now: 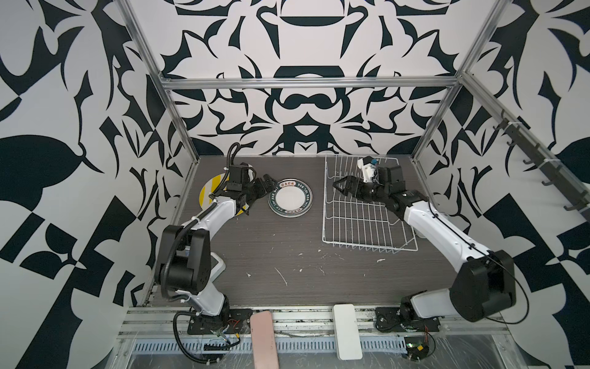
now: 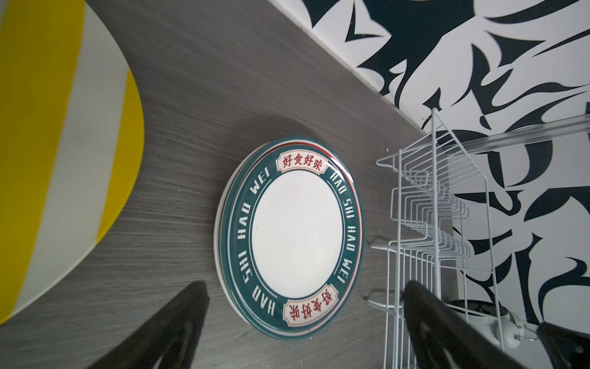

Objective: Unload the plates from the dish rack
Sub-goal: Reset both arms

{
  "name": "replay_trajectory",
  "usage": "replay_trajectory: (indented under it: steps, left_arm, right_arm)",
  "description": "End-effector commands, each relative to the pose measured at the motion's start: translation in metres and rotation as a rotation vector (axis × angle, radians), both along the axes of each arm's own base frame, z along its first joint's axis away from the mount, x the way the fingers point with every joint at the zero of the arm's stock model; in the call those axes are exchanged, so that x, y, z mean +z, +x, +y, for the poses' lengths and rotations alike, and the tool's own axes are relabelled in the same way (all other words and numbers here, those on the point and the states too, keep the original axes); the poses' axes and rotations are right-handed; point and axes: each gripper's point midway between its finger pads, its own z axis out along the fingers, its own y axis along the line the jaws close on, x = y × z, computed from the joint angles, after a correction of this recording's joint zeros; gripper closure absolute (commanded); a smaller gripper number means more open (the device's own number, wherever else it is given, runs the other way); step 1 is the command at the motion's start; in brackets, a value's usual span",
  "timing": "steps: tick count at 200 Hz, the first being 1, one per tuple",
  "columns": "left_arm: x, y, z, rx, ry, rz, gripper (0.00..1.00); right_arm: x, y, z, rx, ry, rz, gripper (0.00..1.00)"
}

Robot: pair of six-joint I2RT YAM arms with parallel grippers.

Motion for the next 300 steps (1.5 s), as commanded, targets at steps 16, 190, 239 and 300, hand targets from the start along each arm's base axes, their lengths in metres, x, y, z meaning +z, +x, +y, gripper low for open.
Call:
replay_trajectory:
  steps: [16, 190, 239, 300]
  left_arm:
    - [0.028, -0.019, 0.038, 0.091, 0.178, -0.137, 0.01]
    - [0.050, -0.079, 0.103, 0.239, 0.571, -0.651, 0.00]
    - [0.041, -0.077, 0.104, 0.219, 0.630, -0.662, 0.01]
    - [0.025, -0.082, 0.114, 0.219, 0.719, -0.619, 0.00]
  right_arm:
    - [0.001, 0.000, -0.044, -0.130, -0.215, -0.259, 0.01]
    - [-0.102, -0.001, -0.182, -0.567, -0.756, -0.423, 0.01]
    - [-0.122, -0.001, -0.187, -0.588, -0.746, -0.449, 0.01]
    - [-0.142, 0.005, -0.190, -0.595, -0.769, -0.423, 0.01]
